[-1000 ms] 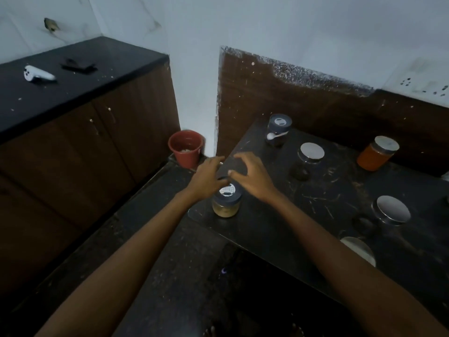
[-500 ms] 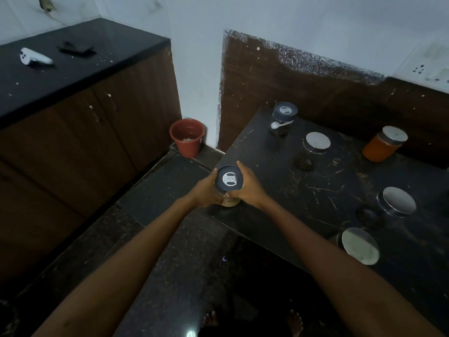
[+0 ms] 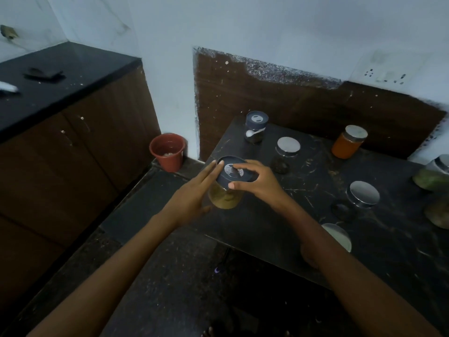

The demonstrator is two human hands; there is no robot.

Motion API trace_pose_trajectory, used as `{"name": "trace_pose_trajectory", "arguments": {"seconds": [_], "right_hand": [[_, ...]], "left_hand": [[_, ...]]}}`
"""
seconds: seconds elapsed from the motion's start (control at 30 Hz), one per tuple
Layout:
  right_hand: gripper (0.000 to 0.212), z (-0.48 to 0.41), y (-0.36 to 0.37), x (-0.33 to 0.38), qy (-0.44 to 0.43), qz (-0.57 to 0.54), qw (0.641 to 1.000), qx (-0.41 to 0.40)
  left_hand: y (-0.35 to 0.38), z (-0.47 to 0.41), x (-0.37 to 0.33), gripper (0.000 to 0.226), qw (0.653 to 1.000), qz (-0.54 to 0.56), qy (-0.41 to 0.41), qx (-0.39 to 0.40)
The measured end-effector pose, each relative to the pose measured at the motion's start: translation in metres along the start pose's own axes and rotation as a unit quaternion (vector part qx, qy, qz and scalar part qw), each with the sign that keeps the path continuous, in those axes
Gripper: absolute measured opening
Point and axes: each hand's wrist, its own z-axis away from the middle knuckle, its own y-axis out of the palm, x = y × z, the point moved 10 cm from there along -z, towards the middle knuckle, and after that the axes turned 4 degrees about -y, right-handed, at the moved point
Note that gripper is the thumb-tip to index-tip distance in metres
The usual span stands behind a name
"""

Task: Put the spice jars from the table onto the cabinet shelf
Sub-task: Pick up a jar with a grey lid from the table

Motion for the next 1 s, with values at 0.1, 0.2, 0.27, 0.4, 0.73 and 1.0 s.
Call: {"name": "trace_pose_trajectory", "arguments": {"seconds": [0.1, 0.2, 0.27, 0.4, 0.73, 1.0], "right_hand": [[0.043, 0.015, -0.032, 0.015, 0.006, -0.045, 0.999, -0.001], [0.036, 0.03, -0.065, 0.024, 0.007, -0.073, 0.997, 0.017], [0.039, 0.038, -0.085, 0.029, 0.016, -0.074, 0.997, 0.031], [0.031, 0.054, -0.125, 0.039, -0.004, -0.077, 0.996, 0.038], [0.103, 0.095, -0.16, 0.022, -0.038, 0.088, 0.985, 0.143], [0.137, 0.103, -0.143, 0.018, -0.098, 0.252, 0.955, 0.127]], "left_hand": [[-0.002, -0.009, -0.032, 0.131, 0.999, -0.022, 0.04, -0.008], [-0.005, -0.02, -0.066, 0.134, 0.997, -0.02, 0.065, -0.029], [-0.009, -0.026, -0.09, 0.133, 0.996, 0.0, 0.086, -0.037], [-0.008, -0.038, -0.134, 0.129, 0.993, 0.055, 0.105, -0.023], [-0.004, -0.051, -0.167, 0.121, 0.996, 0.018, 0.085, -0.025], [0.007, -0.055, -0.168, 0.122, 0.997, 0.017, 0.07, -0.013]]}}
